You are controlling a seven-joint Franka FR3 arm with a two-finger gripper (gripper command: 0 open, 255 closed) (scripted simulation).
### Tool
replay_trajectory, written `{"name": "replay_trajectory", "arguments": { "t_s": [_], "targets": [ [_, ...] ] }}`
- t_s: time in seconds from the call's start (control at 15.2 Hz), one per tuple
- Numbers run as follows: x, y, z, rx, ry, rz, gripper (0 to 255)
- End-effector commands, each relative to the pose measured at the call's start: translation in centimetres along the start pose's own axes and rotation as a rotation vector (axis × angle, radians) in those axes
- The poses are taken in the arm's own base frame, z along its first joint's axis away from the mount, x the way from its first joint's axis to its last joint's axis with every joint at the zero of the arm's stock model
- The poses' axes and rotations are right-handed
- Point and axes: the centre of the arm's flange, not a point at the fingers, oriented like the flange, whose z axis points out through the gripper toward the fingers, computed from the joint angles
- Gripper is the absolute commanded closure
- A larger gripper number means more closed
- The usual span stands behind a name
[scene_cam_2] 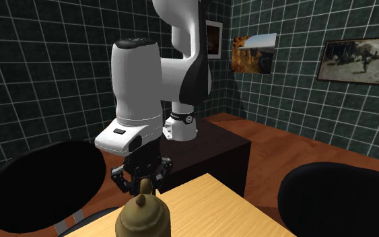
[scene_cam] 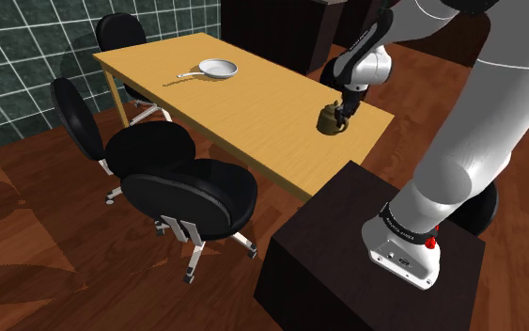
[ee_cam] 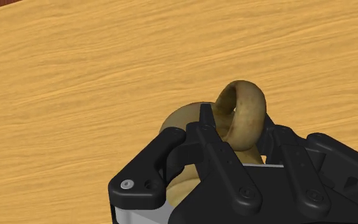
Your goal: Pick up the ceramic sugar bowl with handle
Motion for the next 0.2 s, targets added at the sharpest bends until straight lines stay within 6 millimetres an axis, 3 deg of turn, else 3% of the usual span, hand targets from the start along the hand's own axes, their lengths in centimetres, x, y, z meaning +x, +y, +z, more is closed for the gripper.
{"name": "replay_trajectory", "arguments": {
  "t_s": [0.0, 0.13],
  "targets": [
    [-0.1, 0.03, -1.15, 0.0, 0.001, 0.0, 255],
    [-0.1, 0.04, -1.23, -0.001, 0.001, 0.0, 255]
  ]
}}
